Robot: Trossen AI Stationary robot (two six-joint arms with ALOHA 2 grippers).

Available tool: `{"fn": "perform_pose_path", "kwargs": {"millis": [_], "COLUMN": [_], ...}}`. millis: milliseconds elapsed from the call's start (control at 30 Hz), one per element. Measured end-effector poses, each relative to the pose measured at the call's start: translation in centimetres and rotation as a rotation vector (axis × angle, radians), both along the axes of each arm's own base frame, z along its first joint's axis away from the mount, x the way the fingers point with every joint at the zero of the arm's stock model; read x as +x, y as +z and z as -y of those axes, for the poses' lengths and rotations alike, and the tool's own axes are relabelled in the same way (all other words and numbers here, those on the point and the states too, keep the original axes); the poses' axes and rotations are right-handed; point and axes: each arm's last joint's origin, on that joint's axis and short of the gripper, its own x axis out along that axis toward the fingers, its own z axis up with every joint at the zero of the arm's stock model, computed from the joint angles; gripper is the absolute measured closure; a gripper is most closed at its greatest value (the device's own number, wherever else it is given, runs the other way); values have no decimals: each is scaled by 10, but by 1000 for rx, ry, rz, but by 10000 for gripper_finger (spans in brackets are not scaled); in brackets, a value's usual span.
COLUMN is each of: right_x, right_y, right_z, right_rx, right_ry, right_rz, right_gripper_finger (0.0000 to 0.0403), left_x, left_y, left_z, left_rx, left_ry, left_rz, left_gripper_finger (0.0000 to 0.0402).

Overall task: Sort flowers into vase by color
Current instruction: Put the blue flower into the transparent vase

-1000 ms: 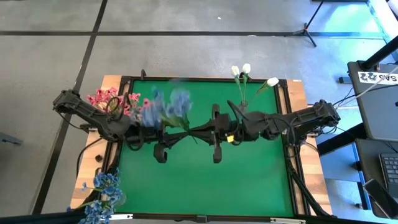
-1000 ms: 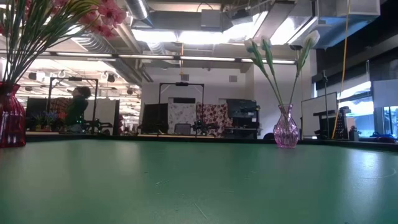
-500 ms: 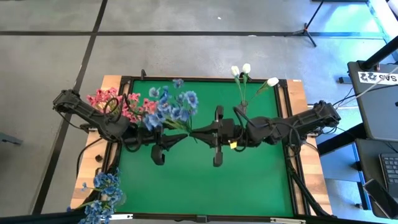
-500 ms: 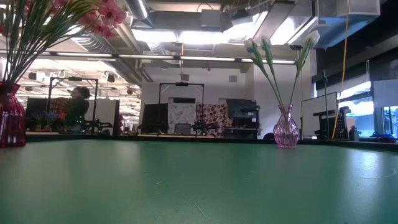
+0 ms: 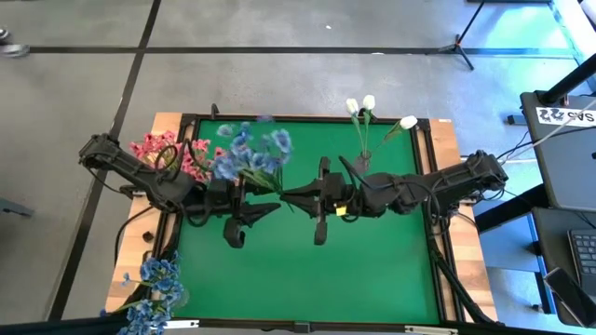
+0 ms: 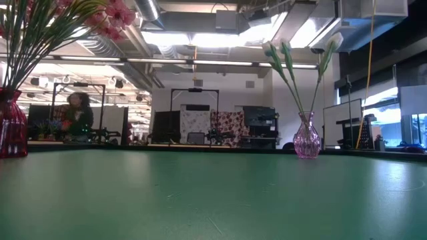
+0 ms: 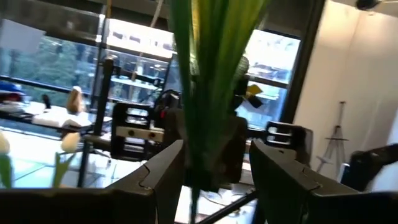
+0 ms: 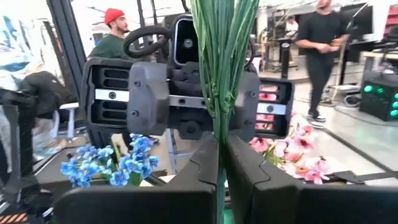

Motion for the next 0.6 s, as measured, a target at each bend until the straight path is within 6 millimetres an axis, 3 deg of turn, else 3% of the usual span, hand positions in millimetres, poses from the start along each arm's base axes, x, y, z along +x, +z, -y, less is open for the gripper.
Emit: {"fn": "perform_pose_path", "kwargs": {"millis": [400, 500, 600], "right_x": [1, 0, 0], "right_y": [-2, -5, -6], "right_z": [-1, -2, -2], "right_rx": [-16, -25, -27], "right_ry": [61, 66, 58], "right_rz": [-15, -48, -56], "right_gripper_finger": [391, 385, 365], "left_x": [7, 9, 8], "left_y": [-2, -2, -1], "left_z": [-14, -15, -16], "left_rx": [-20, -29, -44], "left_ry": [32, -24, -41], "left_rz": [-2, 5, 8], "left_gripper_finger": [230, 258, 312]}}
